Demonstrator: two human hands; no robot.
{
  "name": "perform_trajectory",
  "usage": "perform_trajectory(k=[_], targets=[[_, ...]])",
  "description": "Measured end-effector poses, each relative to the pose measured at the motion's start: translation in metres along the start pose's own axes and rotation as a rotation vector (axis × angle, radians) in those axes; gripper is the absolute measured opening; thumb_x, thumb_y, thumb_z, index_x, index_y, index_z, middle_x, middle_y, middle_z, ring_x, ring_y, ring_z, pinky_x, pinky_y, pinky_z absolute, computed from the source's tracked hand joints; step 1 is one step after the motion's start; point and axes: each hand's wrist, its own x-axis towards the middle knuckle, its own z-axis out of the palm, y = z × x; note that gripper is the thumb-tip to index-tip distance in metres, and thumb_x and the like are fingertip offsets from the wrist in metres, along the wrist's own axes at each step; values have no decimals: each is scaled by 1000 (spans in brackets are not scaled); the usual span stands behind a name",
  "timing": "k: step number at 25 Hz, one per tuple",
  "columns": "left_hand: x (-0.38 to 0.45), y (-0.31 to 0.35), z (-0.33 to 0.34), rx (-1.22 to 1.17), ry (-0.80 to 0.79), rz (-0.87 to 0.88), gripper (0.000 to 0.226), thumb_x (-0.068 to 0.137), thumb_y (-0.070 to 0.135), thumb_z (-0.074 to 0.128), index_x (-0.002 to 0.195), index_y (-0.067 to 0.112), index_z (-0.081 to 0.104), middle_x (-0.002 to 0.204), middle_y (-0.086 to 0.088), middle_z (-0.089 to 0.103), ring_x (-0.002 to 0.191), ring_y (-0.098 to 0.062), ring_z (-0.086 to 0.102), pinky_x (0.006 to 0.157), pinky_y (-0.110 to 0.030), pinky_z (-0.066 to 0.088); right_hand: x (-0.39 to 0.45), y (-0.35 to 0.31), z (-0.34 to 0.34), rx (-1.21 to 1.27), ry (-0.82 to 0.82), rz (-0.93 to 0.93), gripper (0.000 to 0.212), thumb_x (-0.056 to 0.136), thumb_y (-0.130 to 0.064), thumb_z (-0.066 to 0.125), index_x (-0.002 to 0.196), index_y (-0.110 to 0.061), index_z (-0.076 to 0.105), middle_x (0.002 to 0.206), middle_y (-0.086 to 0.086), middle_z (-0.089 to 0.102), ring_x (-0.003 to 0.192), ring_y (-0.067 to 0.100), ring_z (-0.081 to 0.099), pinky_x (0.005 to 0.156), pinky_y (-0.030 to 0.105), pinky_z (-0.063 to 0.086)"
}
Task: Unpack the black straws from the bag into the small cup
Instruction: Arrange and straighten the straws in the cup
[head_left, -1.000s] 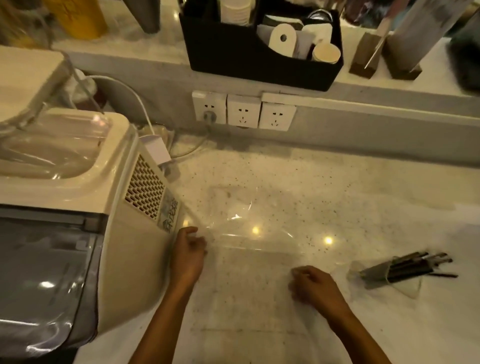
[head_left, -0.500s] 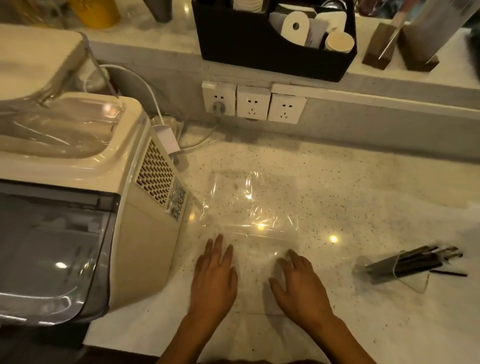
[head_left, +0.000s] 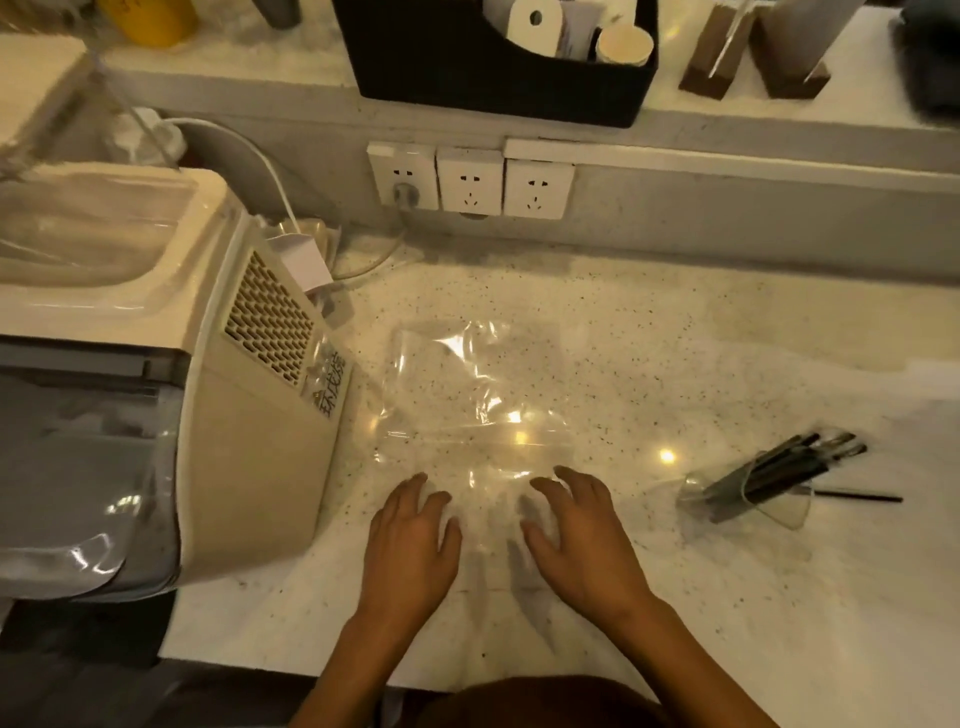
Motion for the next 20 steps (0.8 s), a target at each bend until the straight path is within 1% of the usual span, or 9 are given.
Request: perform_trajectory(k=[4,6,8,10,12,14,15,18,20], targets=[[-2,38,10,-66,13,64,35,97,31,63,130,19,66,149,-9,54,134,-26,52,110,-39,39,-19,22,-14,126,7,-25,47,97,-52,49,139,-33,55,144,-8,55,133,11,44,108,26,38],[-5,68,18,-111,24,89,36,97,31,64,131,19,65,148,-7,55,133,-25,53,109,-36,40,-29,47,-24,117,-28,-7,47,96,-60,44,136,-39,57,140,-15,59,127,4,49,102,18,36],[-10,102,30,-158,14,111,39,96,33,65,133,21,63,149,-4,55,134,-23,52,109,-32,37,-41,76,-37,102,-32,3,47,93,-65,40,130,-43,61,132,-21,63,114,-7,49,93,9,31],[-17,139,44,-207,-9,117,47,94,42,64,137,25,58,150,-1,53,135,-21,51,108,-27,34,-54,111,-49,99,6,25,44,92,-69,39,124,-48,61,124,-27,64,100,-16,46,83,3,29],[-21,175,58,-249,-25,121,61,89,58,61,143,31,50,152,3,50,136,-17,49,109,-28,35,-66,143,-60,117,23,66,47,90,-77,33,122,-53,57,119,-31,61,96,-23,43,79,3,29],[-21,207,74,-277,-25,136,77,82,72,58,148,38,38,156,9,45,138,-9,44,108,-27,36,-76,174,-66,123,25,87,52,86,-82,28,120,-56,56,117,-33,57,94,-21,43,76,4,28],[-22,221,80,-299,-26,137,84,79,77,58,151,41,32,158,12,41,138,-5,40,107,-24,33,-79,188,-68,124,23,101,50,86,-80,30,118,-55,59,117,-31,58,92,-17,44,76,3,27],[-19,263,94,-422,-14,120,98,70,83,64,152,49,22,161,18,36,140,-1,37,106,-24,32,-80,232,-88,98,64,137,30,92,-60,52,114,-46,66,118,-18,64,95,-8,44,77,4,27],[-19,283,100,-457,41,97,104,65,84,66,152,49,21,158,18,41,139,-3,42,104,-26,36,-73,256,-111,42,128,72,25,93,-41,64,114,-31,71,117,-6,68,106,6,52,85,10,32]])
